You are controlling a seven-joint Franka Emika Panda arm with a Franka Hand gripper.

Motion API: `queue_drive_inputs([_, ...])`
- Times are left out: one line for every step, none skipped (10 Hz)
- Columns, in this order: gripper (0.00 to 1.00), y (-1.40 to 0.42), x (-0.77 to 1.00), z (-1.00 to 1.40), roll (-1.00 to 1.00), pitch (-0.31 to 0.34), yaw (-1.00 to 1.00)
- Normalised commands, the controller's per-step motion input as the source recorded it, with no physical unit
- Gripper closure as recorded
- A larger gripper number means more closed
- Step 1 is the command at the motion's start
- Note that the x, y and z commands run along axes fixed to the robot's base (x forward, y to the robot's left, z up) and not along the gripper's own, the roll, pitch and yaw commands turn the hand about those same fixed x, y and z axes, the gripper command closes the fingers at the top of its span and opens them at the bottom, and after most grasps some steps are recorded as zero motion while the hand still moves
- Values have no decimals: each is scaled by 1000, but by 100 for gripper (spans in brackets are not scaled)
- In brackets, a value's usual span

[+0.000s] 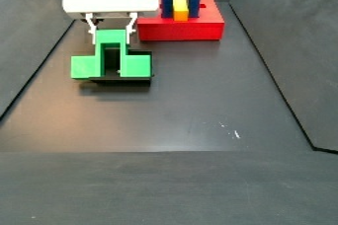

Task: Pick up the green object. Move up. Place the green object on the fixture. Regrasp the green object. Move to above the board. Insert the green object.
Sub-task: Regrasp the green object.

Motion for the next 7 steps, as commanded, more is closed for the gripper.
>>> queue_drive_inputs([100,0,0,0,0,0,0])
queue_drive_inputs([100,0,0,0,0,0,0])
queue_drive_inputs([100,0,0,0,0,0,0])
queue_drive_inputs([100,0,0,0,0,0,0])
queue_drive_inputs([100,0,0,0,0,0,0])
queue_drive_inputs([100,0,0,0,0,0,0])
queue_drive_inputs([100,0,0,0,0,0,0])
